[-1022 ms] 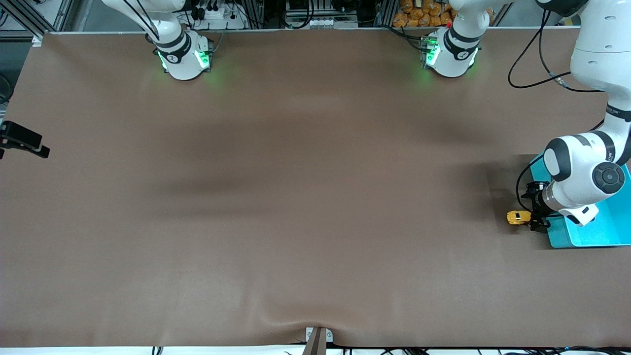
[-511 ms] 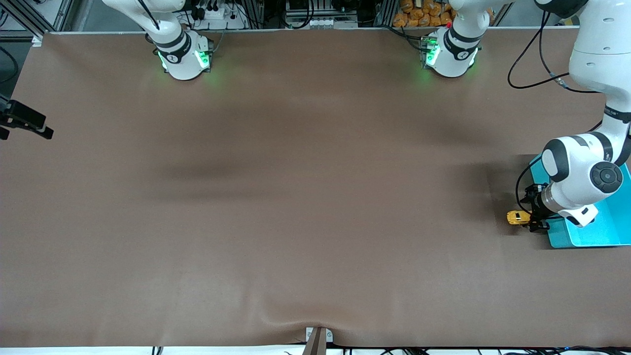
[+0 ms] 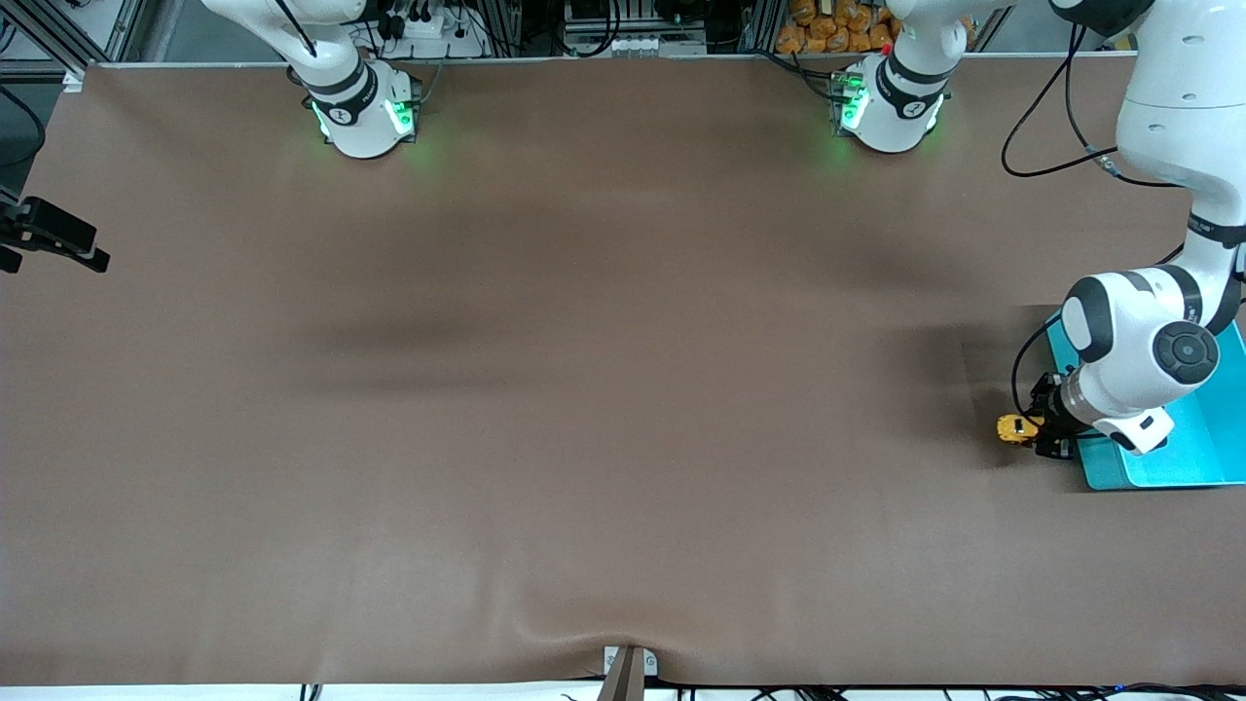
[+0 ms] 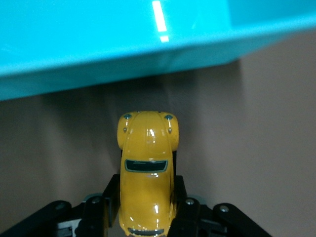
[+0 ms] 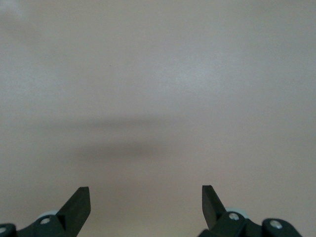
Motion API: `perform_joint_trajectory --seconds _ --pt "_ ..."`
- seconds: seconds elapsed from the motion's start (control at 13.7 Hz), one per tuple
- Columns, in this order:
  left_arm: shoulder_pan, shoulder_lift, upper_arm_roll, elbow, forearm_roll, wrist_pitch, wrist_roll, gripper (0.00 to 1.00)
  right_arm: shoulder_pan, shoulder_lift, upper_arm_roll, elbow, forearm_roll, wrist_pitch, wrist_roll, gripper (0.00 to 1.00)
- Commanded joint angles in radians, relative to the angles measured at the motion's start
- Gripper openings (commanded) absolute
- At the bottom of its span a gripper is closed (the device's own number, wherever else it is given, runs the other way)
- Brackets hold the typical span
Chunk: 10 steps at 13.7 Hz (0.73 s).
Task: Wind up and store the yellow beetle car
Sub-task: 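Lift the yellow car with the left gripper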
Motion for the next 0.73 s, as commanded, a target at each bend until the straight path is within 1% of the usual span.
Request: perform_joint_trajectory --seconds 0.0,0.29,0.51,0.66 --pt "-0.054 -0.091 0.002 -0.014 0.036 -0.049 -0.02 0.0 -0.006 -0.021 0.007 -0.014 -0.017 0.005 0.0 1.0" --pt "-0.085 -0.199 -0.014 -0.011 0.037 -0.157 0.076 0.0 -0.006 -0.028 0.007 -0.012 -0.014 -0.023 0.012 1.0" --pt "-0.067 -0.248 0.0 0.015 0.036 -0.255 0.242 0.0 -0.001 -0.03 0.012 -0.01 -0.014 -0.018 0.015 1.0" --pt "-0.023 -0.251 0.006 0.048 0.036 -0.299 0.351 0.0 0.002 -0.027 0.013 -0.012 -0.014 -0.015 0.017 1.0"
